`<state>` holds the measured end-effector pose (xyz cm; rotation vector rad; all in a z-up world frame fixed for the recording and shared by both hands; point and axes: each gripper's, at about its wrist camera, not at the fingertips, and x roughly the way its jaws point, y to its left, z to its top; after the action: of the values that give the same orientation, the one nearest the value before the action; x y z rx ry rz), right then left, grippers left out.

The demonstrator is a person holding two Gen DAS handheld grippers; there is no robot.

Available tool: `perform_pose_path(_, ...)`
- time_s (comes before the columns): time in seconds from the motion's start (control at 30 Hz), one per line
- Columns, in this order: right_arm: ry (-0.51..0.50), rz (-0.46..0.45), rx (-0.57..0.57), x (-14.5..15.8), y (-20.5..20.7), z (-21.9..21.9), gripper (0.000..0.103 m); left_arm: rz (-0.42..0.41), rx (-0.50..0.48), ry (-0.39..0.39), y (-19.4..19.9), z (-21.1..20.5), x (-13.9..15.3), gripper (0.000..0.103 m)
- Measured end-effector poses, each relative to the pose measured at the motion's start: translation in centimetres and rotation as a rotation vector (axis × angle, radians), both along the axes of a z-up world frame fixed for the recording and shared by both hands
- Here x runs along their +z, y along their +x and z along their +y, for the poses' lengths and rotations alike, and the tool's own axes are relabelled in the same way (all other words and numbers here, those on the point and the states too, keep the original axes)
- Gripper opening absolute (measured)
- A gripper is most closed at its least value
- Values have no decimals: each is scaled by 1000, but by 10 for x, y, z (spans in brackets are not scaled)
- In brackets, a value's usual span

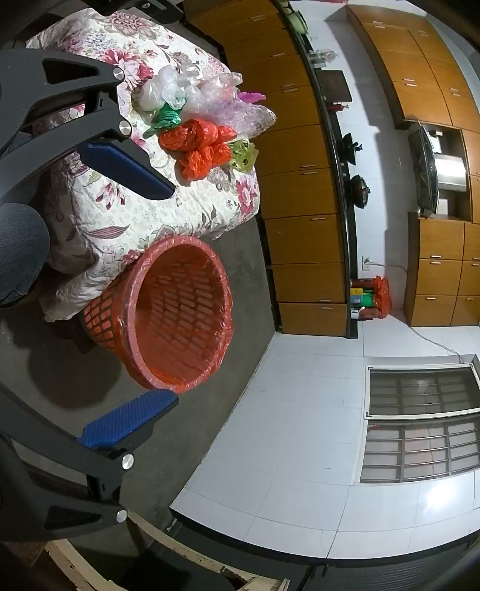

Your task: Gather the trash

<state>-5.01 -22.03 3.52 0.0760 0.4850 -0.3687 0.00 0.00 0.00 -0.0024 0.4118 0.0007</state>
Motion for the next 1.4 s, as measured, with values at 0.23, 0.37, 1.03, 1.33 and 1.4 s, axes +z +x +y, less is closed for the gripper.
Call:
perform_pose_path(0.23,1,-1,0,0,0,-1,101,3,0,1,0,0,0,99)
perform_pose_path(0.37,2,0,0,0,0,-1,101,4,0,0,0,0,0,99)
perform_pose_path(1.03,1,-1,0,0,-1,-2,101,8,-1,-3,0,0,0,99)
perform_pose_path(1.33,0,-1,0,0,0,-2,101,10,0,-3,0,0,0,99)
perform_pose_path(1.4,0,-1,0,0,0,-2,101,10,0,-4,0,0,0,99)
